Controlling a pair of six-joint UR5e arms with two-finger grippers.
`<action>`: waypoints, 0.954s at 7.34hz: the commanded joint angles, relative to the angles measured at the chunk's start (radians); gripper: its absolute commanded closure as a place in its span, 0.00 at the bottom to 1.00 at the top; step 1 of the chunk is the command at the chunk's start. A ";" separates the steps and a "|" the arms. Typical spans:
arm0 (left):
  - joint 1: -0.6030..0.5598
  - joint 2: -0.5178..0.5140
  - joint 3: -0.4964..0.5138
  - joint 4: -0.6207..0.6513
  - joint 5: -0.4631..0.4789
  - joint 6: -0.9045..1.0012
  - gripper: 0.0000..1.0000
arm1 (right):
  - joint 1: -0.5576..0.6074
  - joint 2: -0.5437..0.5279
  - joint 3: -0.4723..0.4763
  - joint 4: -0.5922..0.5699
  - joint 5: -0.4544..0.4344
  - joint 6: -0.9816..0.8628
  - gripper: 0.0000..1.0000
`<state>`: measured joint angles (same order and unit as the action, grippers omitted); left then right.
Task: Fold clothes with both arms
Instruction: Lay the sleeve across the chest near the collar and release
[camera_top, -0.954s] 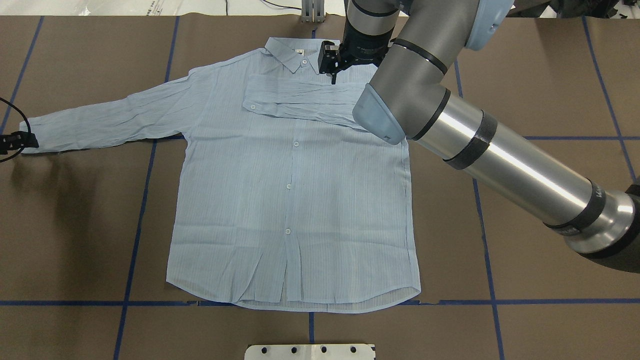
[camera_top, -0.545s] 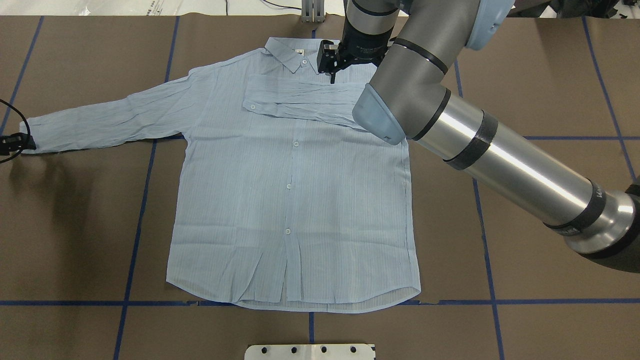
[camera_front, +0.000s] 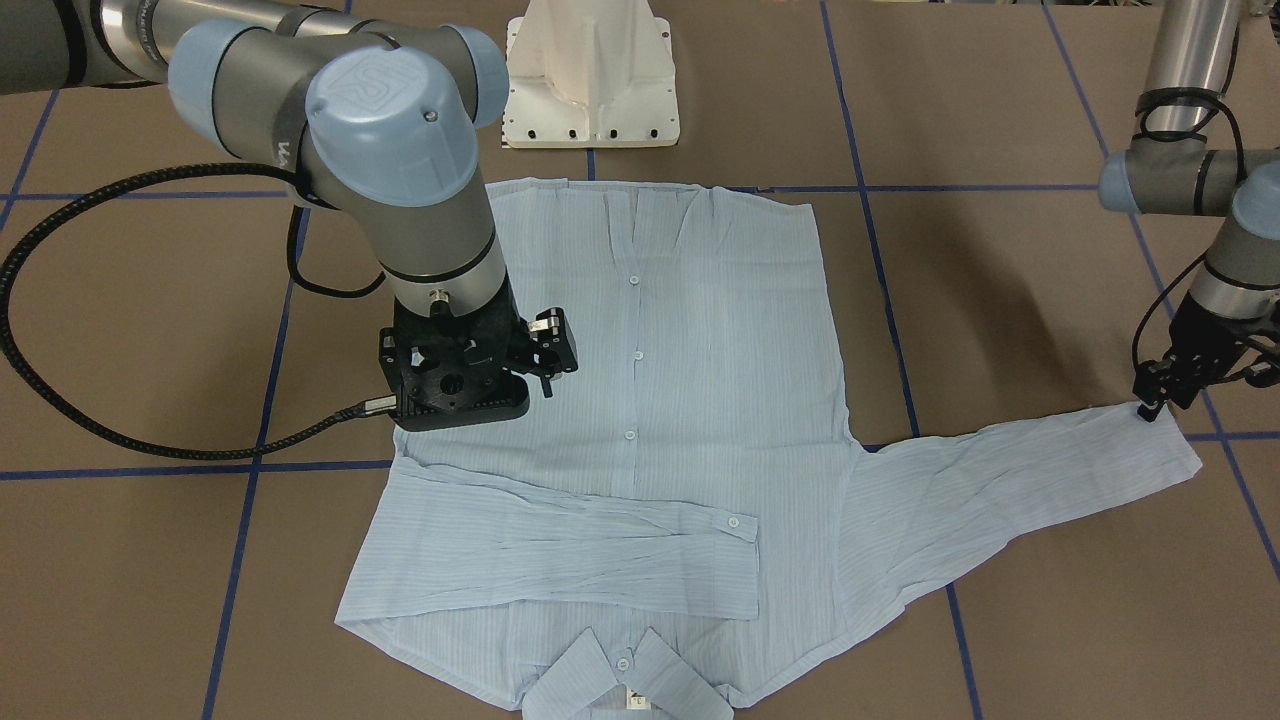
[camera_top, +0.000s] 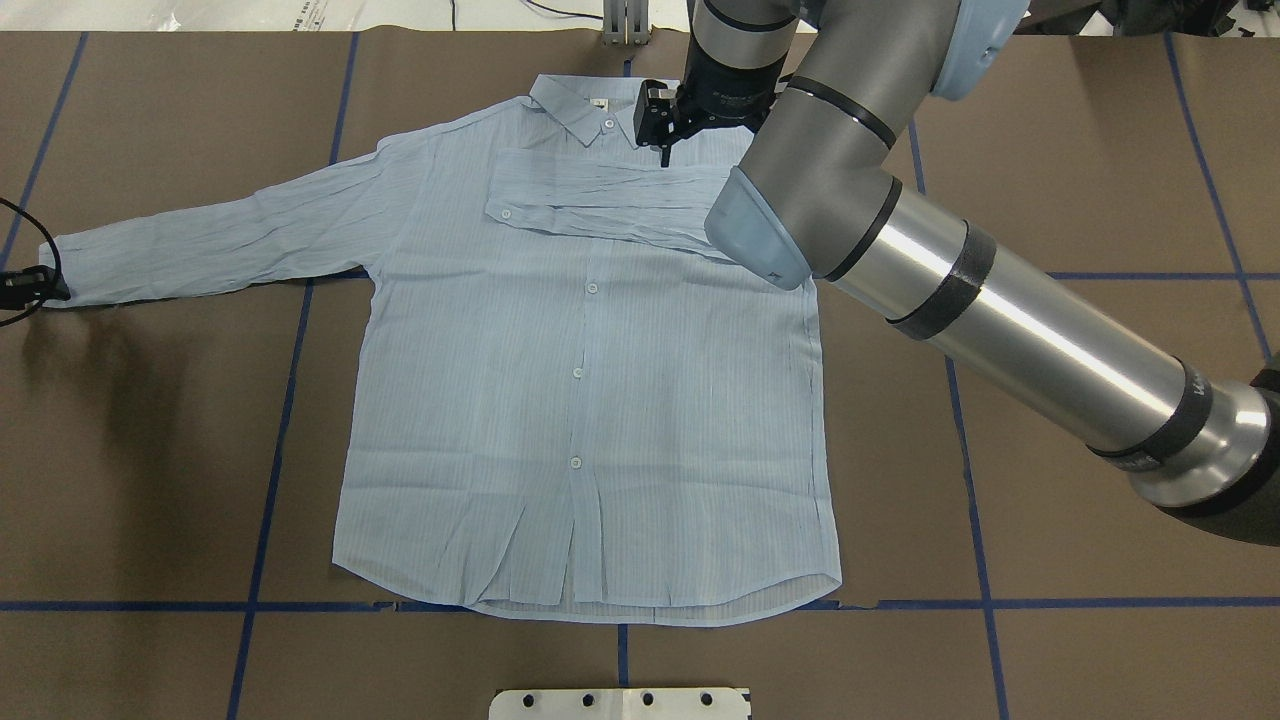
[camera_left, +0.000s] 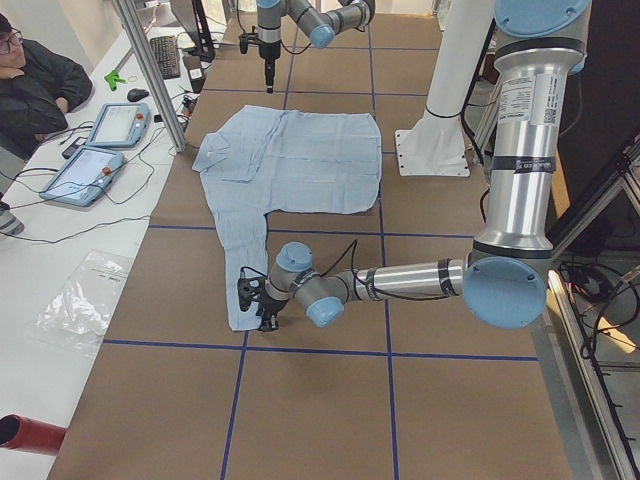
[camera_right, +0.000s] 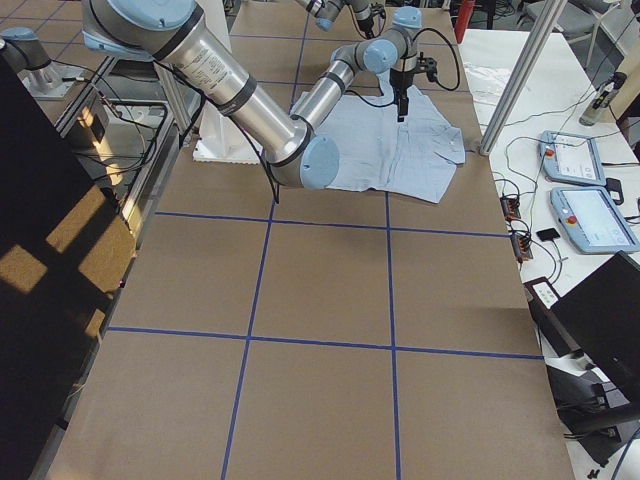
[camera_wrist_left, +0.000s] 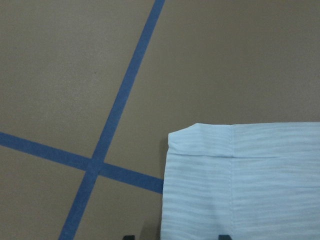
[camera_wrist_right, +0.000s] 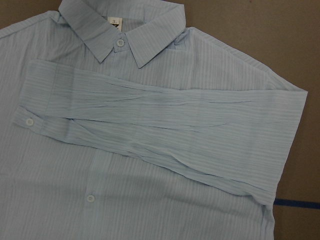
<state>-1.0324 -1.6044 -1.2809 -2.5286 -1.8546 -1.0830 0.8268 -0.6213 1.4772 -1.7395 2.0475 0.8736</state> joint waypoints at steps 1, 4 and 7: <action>0.000 0.000 0.000 0.001 0.000 0.000 0.71 | 0.000 0.000 0.002 0.000 0.000 0.001 0.00; 0.000 -0.006 -0.020 0.008 -0.008 0.005 0.92 | 0.000 -0.003 0.002 0.000 0.000 0.001 0.00; -0.003 -0.008 -0.087 0.025 -0.008 0.014 1.00 | 0.000 -0.030 0.026 0.000 0.003 0.001 0.00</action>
<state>-1.0337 -1.6132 -1.3303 -2.5142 -1.8621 -1.0749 0.8268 -0.6340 1.4849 -1.7395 2.0491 0.8743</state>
